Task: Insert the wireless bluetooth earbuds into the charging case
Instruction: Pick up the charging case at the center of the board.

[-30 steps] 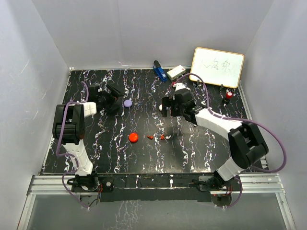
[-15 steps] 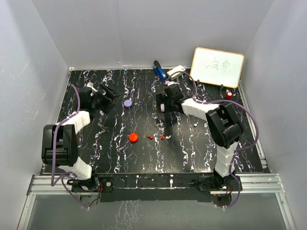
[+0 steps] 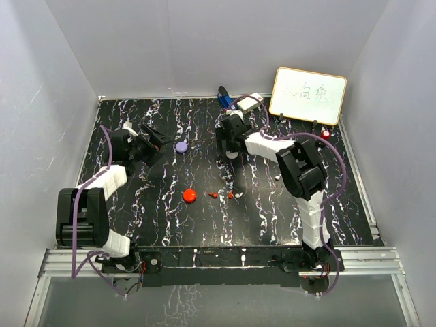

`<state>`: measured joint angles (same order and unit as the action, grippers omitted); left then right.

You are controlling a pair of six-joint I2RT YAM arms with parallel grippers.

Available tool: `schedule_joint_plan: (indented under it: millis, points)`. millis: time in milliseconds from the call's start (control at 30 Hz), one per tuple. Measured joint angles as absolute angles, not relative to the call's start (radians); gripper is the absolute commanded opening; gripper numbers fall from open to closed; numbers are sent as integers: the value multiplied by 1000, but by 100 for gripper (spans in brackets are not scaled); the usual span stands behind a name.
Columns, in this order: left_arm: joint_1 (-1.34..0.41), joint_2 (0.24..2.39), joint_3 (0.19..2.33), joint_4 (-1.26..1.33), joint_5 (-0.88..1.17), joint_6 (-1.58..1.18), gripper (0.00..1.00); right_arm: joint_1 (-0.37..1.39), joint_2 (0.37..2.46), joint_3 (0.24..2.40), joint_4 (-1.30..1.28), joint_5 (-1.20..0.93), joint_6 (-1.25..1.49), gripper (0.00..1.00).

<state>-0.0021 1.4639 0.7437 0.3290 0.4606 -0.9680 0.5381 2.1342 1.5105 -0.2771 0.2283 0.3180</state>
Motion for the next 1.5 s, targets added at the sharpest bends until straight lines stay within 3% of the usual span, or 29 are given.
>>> schedule_joint_plan:
  millis: [833,1500]
  points:
    - [-9,1464,733,360,487,-984,99,559,1932,1245,-319,418,335,98]
    - [-17,1464,704,367,489,-997,99,537,1923,1234,-270,213,259,94]
